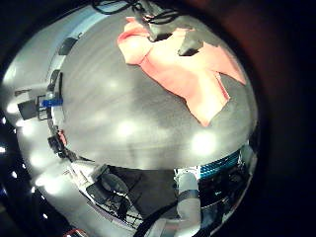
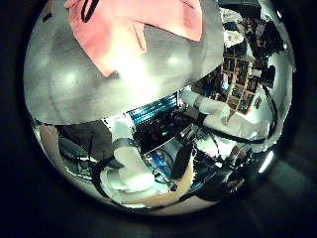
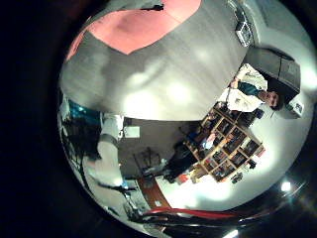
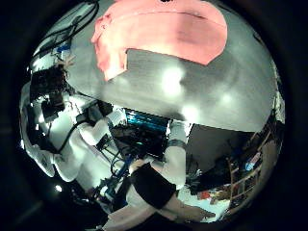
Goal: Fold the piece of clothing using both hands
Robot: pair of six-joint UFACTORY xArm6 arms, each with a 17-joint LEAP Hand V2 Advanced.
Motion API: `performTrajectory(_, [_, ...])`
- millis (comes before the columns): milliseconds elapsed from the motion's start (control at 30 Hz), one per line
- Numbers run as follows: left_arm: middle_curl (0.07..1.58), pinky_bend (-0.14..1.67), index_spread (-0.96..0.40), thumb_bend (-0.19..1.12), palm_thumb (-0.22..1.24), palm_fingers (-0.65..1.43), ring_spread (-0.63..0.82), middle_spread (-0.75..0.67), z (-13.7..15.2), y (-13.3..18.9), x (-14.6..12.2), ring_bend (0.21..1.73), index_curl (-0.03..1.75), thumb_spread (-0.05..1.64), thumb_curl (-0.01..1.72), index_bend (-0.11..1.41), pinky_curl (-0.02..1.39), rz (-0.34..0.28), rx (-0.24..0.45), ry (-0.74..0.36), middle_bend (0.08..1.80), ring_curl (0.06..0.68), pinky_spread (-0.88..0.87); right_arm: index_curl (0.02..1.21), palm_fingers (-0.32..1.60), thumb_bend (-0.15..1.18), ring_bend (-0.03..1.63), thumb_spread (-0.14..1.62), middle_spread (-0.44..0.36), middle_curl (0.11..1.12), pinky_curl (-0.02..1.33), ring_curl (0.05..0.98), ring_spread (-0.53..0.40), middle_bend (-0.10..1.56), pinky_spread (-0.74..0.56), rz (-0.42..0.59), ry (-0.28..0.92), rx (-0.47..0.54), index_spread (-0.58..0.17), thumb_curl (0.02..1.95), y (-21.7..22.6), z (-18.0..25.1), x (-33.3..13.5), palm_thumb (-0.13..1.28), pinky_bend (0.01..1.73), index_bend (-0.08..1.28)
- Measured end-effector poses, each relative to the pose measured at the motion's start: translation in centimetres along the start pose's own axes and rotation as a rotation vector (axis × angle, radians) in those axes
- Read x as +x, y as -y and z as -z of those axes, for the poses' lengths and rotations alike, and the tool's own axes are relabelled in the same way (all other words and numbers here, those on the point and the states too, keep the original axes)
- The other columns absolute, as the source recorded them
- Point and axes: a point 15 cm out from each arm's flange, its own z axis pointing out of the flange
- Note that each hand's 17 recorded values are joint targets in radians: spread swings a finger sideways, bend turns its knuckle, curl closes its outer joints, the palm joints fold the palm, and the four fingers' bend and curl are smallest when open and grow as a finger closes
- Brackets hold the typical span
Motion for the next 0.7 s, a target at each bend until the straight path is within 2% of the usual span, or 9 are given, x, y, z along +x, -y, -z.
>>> performTrajectory(400, [0.35, 0.42, -0.02, -0.02, 0.01, 0.02, 0.49, 0.34, 1.0, 0.5, 0.0, 0.65, 0.28, 0.93, 0.3, 0.16, 0.34, 0.017, 0.019, -0.003, 0.2, 0.209, 0.49, 0.28, 0.06, -0.02, 0.36, 1.21, 0.023, 0.34, 0.23, 0.215, 0.165, 0.22, 0.3, -0.03, 0.044, 0.009, -0.376, 0.25, -0.4, -1.0, 2.9, 0.22, 0.48, 0.16])
performTrajectory(533, [0.35, 0.42, -0.01, -0.01, 0.05, 0.02, 0.49, 0.34, 0.0, 1.4, -0.4, 0.64, 0.28, 0.97, 0.31, 0.16, 0.33, -0.003, -0.015, 0.022, 0.2, 0.206, 0.49, 0.27, 0.07, -0.02, 0.37, 1.21, 0.021, 0.34, 0.24, 0.224, 0.159, 0.21, 0.3, -0.03, 0.047, 0.01, -0.374, 0.25, -0.4, -1.0, 2.8, 0.22, 0.48, 0.15])
performTrajectory(700, [0.35, 0.43, -0.01, -0.03, 0.06, 0.01, 0.49, 0.34, -3.0, 4.7, -0.9, 0.65, 0.27, 0.98, 0.31, 0.14, 0.33, -0.04, -0.026, 0.042, 0.2, 0.211, 0.49, 0.27, 0.08, -0.02, 0.38, 1.21, 0.024, 0.35, 0.25, 0.234, 0.157, 0.22, 0.3, -0.053, 0.056, 0.005, -0.373, 0.25, -0.6, -1.2, 3.0, 0.23, 0.47, 0.15])
